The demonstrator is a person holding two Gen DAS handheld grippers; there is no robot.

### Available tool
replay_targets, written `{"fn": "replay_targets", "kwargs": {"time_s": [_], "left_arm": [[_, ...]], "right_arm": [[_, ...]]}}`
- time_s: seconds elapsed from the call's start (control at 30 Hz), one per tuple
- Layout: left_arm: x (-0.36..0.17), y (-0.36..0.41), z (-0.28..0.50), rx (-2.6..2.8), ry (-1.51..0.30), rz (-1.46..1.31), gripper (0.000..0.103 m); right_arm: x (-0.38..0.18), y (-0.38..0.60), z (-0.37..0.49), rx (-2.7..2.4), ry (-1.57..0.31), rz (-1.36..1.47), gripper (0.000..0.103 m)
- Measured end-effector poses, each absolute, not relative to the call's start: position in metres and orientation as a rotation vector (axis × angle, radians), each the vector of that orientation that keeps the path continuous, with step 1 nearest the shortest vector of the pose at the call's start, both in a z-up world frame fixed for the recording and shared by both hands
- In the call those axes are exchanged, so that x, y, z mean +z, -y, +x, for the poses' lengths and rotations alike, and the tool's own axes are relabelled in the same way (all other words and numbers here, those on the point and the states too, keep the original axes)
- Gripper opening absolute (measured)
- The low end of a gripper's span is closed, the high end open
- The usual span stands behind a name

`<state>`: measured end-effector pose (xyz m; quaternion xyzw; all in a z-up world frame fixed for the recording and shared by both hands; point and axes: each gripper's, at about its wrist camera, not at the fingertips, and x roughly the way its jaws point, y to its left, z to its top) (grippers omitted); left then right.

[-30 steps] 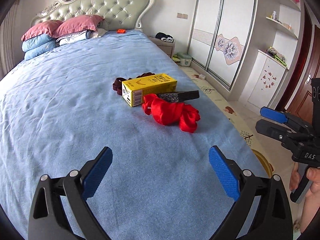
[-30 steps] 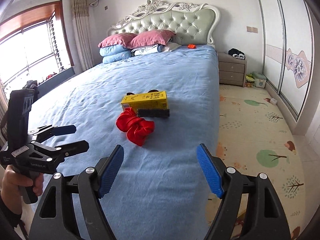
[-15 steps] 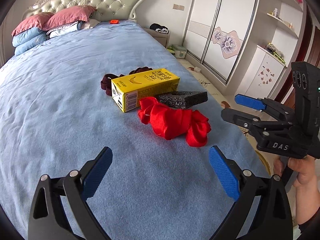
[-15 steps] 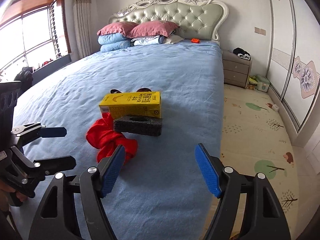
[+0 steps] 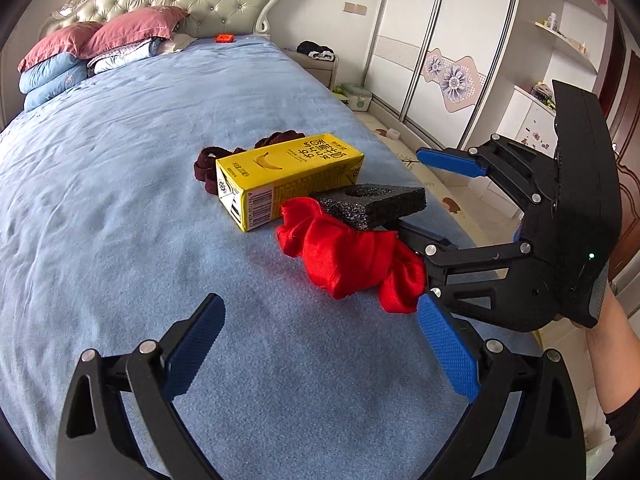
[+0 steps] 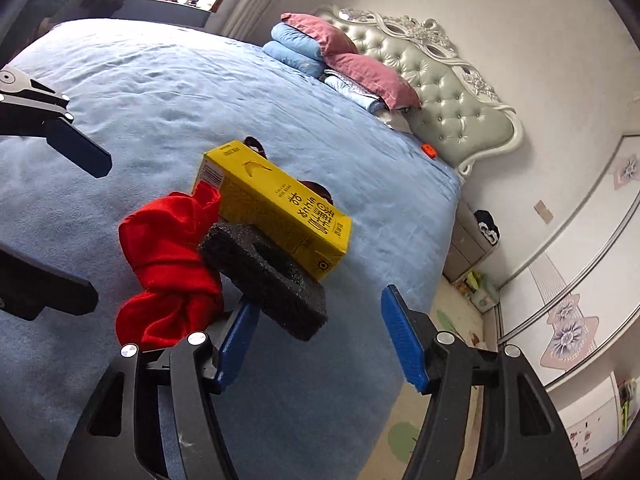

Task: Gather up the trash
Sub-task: 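Grasp the black scrub sponge with the right tool while the left tool grasps the red cloth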

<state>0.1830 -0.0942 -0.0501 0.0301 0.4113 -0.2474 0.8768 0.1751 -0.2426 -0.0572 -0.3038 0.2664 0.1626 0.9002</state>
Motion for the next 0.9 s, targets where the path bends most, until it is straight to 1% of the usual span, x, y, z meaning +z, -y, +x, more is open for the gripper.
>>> {"fn": "replay_targets", "kwargs": {"time_s": [0.1,0.13,0.2,0.23,0.37,0.53,0.83,0.9], "left_arm": [[-0.051,0.094,0.183,-0.516,-0.863,0.063,0.097],[-0.051,0.094,0.184,-0.515,-0.865,0.062,0.097],[-0.051,0.094,0.186,-0.513,-0.866,0.062,0.097],[-0.051,0.094,0.187,-0.510,-0.868,0.062,0.097],[-0.052,0.096,0.188,-0.496,-0.873,0.077,0.097],[-0.049,0.105,0.190,-0.487,-0.857,0.123,0.097],[-0.052,0.138,0.210,-0.437,-0.919,0.131,0.097],[-0.053,0.148,0.216,-0.417,-0.926,0.158,0.099]], "right_arm": [[-0.056,0.240,0.177,0.368,-0.545,-0.635,0.062],[-0.053,0.240,0.178,0.386,-0.553,-0.617,0.059],[-0.051,0.241,0.178,0.416,-0.571,-0.573,0.043],[-0.050,0.241,0.179,0.431,-0.591,-0.551,0.030],[-0.049,0.245,0.172,0.433,-0.605,-0.501,0.028],[-0.036,0.270,0.158,0.439,-0.617,-0.331,0.028],[-0.012,0.324,0.126,0.430,-0.585,-0.104,0.028],[-0.010,0.332,0.121,0.438,-0.581,-0.062,0.028]]}}
